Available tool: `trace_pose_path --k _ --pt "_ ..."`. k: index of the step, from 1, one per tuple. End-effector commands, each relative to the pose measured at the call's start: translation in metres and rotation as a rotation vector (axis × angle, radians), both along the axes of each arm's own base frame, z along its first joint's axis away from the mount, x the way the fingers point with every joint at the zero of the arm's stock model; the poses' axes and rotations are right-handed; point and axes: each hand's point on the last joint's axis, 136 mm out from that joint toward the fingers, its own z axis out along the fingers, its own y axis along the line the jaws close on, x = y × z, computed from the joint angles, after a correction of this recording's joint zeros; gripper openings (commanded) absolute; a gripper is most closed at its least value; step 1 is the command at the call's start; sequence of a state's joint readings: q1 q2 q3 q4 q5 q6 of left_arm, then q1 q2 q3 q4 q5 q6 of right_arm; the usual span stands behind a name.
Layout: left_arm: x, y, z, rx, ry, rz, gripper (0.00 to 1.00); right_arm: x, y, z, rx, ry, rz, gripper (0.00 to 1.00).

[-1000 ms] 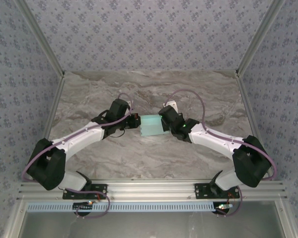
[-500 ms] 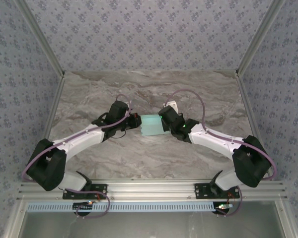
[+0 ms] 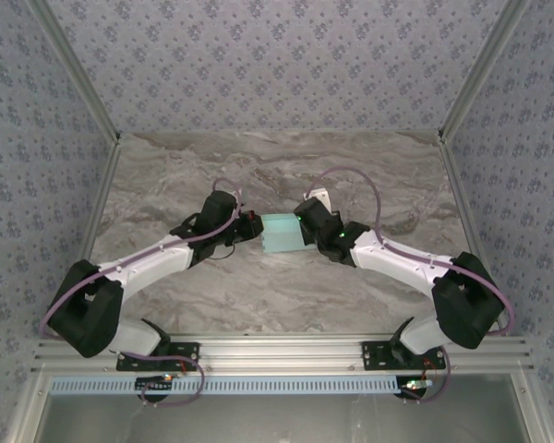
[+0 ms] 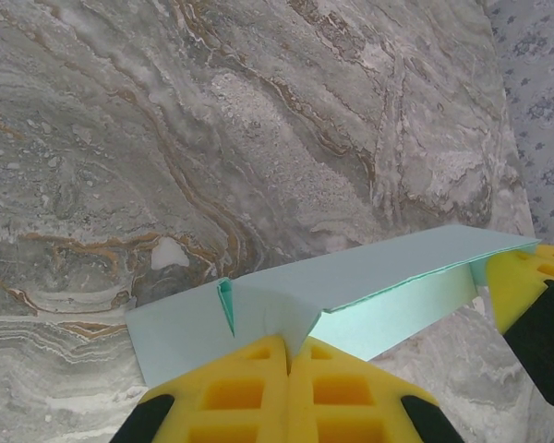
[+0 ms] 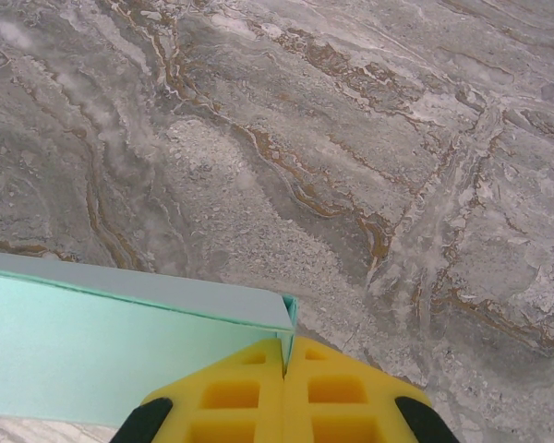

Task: Fold the paper box

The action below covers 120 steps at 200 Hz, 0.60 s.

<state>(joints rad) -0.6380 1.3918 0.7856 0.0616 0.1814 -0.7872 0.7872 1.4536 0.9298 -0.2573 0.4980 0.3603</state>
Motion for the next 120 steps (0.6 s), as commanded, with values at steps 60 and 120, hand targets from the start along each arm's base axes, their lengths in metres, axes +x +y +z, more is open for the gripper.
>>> trace_pose_path --k 60,120 --pt "-0.006 -0.004 0.021 -0.100 -0.031 0.033 0.00 -0.025 0.006 -0.030 -0.029 0.107 0.062 0.00" --pt "-0.005 -0.002 0.013 -0.116 0.004 0.060 0.00 -0.026 0.006 -0.030 -0.032 0.107 0.063 0.00"
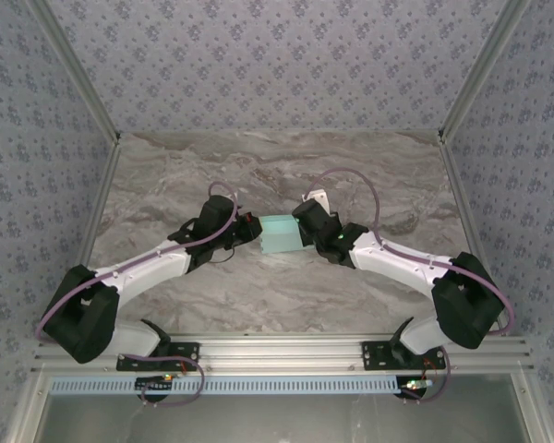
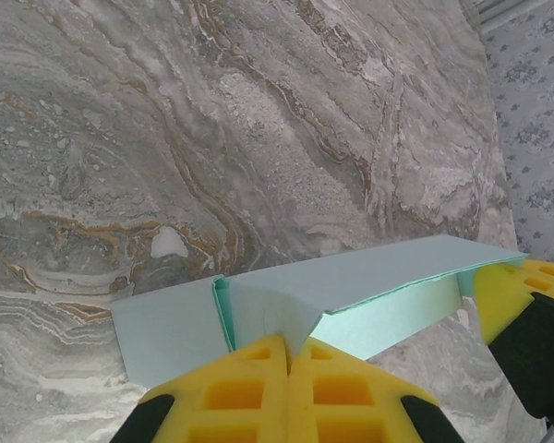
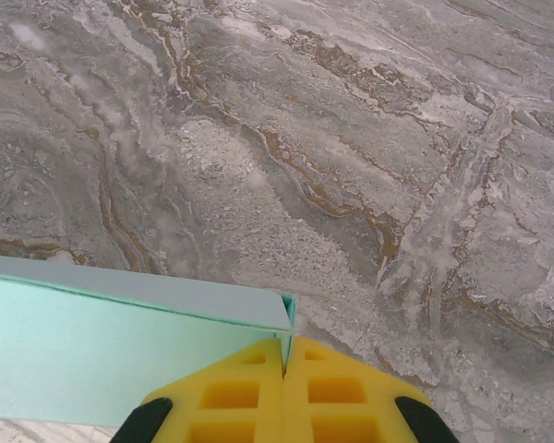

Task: Fold the paper box

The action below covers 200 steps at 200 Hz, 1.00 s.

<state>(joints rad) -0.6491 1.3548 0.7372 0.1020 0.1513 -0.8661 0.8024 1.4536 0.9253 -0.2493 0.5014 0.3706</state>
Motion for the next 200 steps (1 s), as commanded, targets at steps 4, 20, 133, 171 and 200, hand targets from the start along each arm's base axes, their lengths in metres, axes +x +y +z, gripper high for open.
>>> trace_pose_path --k 4,20,133,171,200 --pt "0.000 -0.006 0.013 -0.068 -0.014 0.002 0.00 -0.023 0.002 -0.030 -0.042 0.110 0.057 0.00" --pt "-0.002 -0.003 0.009 -0.036 -0.018 -0.004 0.00 -0.024 0.001 -0.030 -0.045 0.111 0.057 0.00" --pt "-0.017 0.019 -0.037 0.224 -0.035 -0.077 0.00 -0.027 -0.005 -0.040 -0.052 0.104 0.057 0.00" --pt "-0.020 0.017 -0.043 0.268 -0.057 -0.124 0.03 -0.030 -0.005 -0.041 -0.030 0.098 0.062 0.00" --pt "-0.021 0.018 -0.038 0.272 -0.080 -0.136 0.08 -0.030 -0.006 -0.038 -0.024 0.083 0.064 0.00"
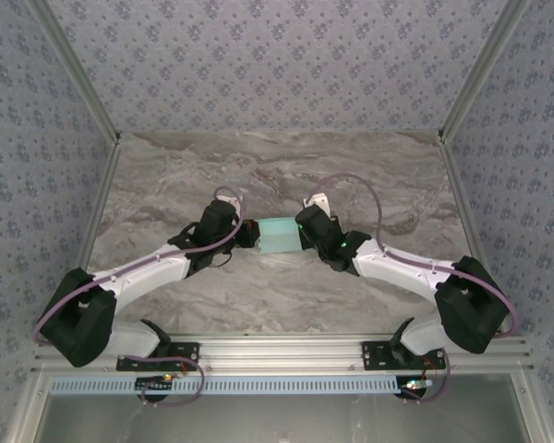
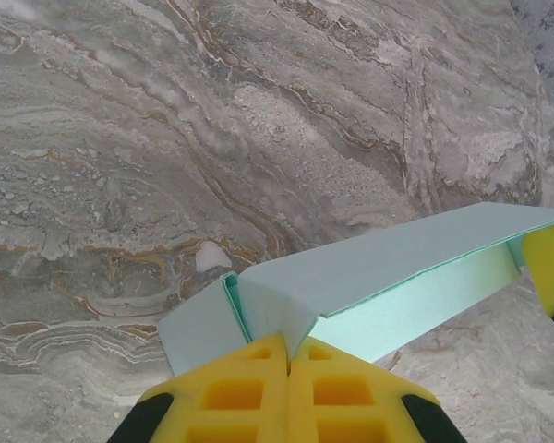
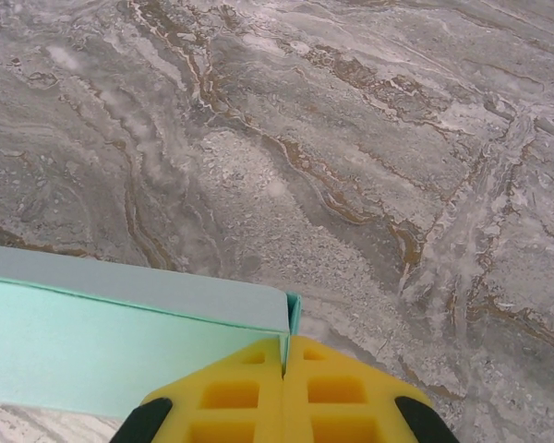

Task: Fold the paper box

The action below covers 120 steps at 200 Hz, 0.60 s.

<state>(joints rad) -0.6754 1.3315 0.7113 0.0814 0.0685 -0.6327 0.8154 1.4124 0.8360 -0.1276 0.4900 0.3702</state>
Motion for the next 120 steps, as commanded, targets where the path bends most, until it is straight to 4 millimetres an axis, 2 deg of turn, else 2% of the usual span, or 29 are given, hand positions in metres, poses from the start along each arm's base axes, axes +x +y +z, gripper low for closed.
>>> trace_pose_path --k 1,64,120 --pt "-0.016 0.009 -0.030 0.091 0.065 -0.031 0.08 -0.025 -0.010 -0.036 -0.085 0.125 0.046 0.00" --pt "-0.007 0.002 0.004 0.054 -0.020 -0.043 0.28 -0.022 -0.006 -0.028 -0.099 0.099 0.049 0.00" --pt "-0.013 0.004 0.023 0.049 -0.046 -0.072 0.56 -0.023 -0.006 -0.026 -0.113 0.093 0.041 0.00"
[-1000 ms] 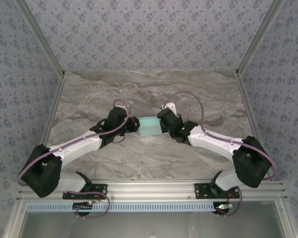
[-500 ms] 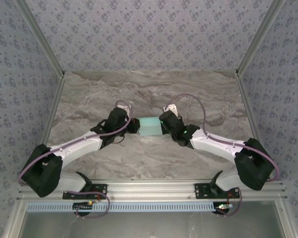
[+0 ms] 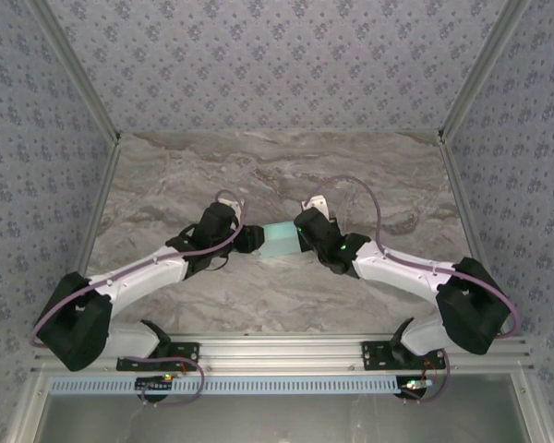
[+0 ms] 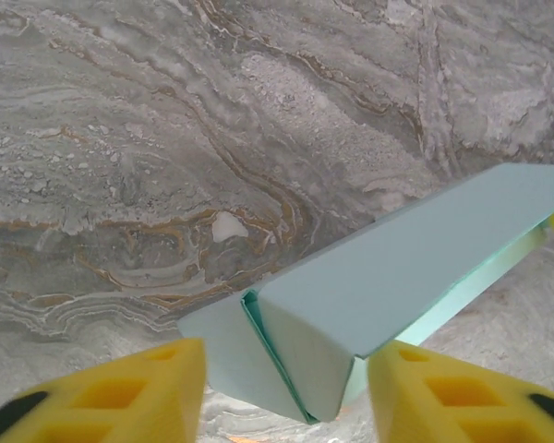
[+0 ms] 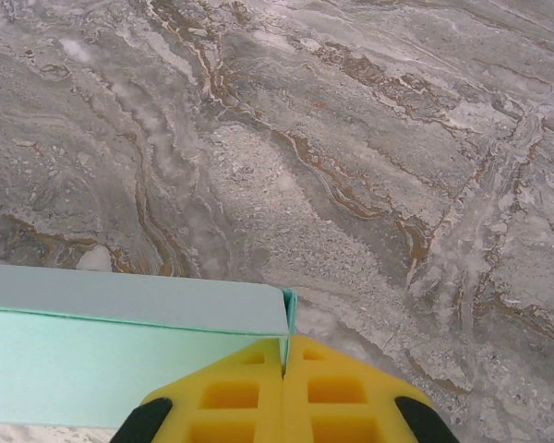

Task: Fold the paper box

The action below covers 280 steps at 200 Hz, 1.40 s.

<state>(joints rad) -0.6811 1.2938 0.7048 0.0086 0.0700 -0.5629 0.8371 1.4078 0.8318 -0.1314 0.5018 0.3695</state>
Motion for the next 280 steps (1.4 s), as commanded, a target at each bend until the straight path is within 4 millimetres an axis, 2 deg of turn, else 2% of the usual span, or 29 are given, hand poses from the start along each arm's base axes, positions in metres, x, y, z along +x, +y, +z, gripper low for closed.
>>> trace_pose_path --k 1,46,60,83,116,163,280 --pt "-0.001 -0.003 0.026 -0.017 -0.039 -0.026 0.56 -0.018 -0.010 -0.025 -0.104 0.096 0.027 0.00" --pt "-0.003 -0.002 0.053 -0.037 -0.092 -0.056 0.70 -0.018 -0.009 -0.024 -0.114 0.091 0.026 0.00" --pt "0.003 0.002 0.060 -0.054 -0.100 -0.032 0.73 -0.018 -0.008 -0.023 -0.118 0.090 0.028 0.00" --pt "0.018 0.006 0.060 -0.088 -0.058 0.001 0.73 -0.018 -0.007 -0.022 -0.119 0.086 0.028 0.00" --pt "0.034 0.003 0.048 -0.106 0.010 0.018 0.72 -0.017 -0.007 -0.021 -0.122 0.081 0.025 0.00" --pt "0.035 -0.001 0.019 -0.079 0.076 0.004 0.69 -0.018 -0.008 -0.022 -0.127 0.080 0.022 0.00" --pt "0.008 0.009 -0.037 -0.028 0.152 -0.023 0.66 -0.019 -0.008 -0.023 -0.126 0.083 0.023 0.01"
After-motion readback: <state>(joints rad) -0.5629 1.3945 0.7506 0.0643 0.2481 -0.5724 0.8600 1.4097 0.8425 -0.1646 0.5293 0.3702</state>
